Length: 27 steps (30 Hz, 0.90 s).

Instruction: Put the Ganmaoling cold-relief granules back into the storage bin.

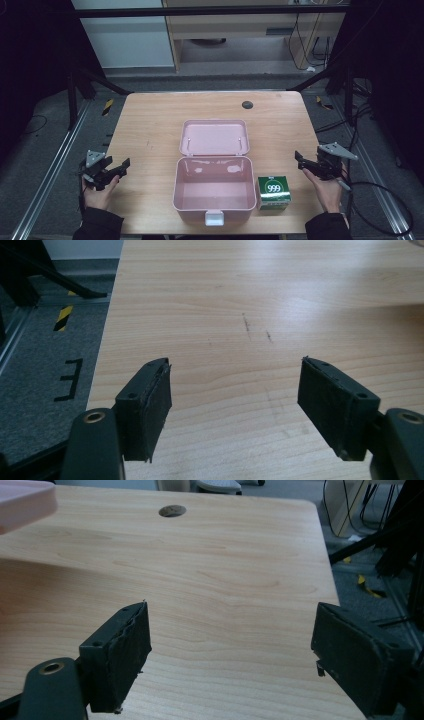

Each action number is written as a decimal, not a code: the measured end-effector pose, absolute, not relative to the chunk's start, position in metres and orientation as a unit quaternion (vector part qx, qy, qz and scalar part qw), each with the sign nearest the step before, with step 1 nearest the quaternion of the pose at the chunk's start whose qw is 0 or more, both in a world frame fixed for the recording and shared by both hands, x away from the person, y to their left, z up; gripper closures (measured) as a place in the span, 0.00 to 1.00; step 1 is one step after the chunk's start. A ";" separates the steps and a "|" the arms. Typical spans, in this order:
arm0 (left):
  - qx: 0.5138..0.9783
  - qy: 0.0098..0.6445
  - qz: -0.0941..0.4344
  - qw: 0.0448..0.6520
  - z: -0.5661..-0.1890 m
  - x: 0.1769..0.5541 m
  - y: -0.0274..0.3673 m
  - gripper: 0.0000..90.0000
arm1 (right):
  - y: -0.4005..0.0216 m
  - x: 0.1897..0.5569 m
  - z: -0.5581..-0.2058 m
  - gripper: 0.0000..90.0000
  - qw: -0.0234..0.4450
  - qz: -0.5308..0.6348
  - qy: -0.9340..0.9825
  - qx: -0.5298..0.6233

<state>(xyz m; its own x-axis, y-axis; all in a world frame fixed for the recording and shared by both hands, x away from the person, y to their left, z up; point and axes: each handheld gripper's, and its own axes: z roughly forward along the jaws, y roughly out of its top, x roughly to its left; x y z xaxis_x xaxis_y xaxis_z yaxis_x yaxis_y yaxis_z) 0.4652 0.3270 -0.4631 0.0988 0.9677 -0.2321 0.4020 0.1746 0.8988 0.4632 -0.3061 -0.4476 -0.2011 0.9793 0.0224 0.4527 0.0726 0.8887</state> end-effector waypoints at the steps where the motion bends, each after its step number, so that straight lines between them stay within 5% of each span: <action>1: 0.571 0.601 0.299 0.472 -0.464 0.465 0.327 0.32 | -0.307 0.462 -0.444 0.18 0.322 0.410 0.662 0.539; 27: 0.611 0.585 0.272 0.459 -0.466 0.464 0.318 0.21 | -0.288 0.463 -0.359 0.17 0.288 0.385 0.788 0.385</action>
